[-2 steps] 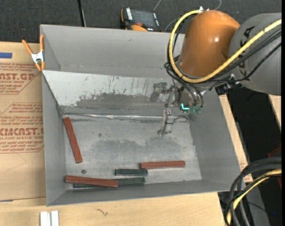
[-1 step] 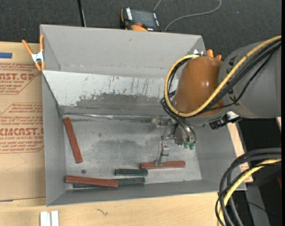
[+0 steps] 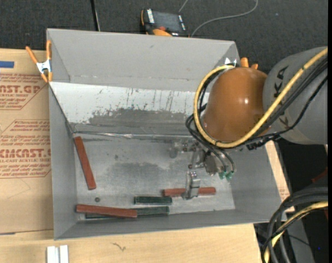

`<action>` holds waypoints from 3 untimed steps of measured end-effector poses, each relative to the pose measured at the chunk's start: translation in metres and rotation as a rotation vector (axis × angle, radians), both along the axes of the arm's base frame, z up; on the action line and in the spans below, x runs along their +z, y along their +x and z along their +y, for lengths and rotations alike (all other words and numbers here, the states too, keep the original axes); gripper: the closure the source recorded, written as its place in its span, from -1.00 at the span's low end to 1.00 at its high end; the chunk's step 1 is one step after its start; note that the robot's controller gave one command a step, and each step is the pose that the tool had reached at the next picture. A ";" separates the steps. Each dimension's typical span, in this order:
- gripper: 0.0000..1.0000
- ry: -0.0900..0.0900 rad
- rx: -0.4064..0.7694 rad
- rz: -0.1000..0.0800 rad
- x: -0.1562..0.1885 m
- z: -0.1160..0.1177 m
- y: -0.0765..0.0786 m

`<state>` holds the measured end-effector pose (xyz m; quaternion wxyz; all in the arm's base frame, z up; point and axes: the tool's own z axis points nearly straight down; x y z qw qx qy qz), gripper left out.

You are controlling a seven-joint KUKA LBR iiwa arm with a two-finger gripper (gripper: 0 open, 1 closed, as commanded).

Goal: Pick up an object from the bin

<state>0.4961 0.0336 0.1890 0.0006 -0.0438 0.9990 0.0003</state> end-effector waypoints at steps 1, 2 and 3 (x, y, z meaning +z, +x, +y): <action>-1.00 0.001 -0.015 -0.002 -0.122 -0.022 -0.011; 1.00 0.000 -0.014 0.000 -0.119 -0.022 -0.011; 1.00 -0.001 0.156 -0.008 0.021 -0.025 0.021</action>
Offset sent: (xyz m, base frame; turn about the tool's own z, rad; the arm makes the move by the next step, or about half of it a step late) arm -0.0112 -0.0227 -0.1190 0.0136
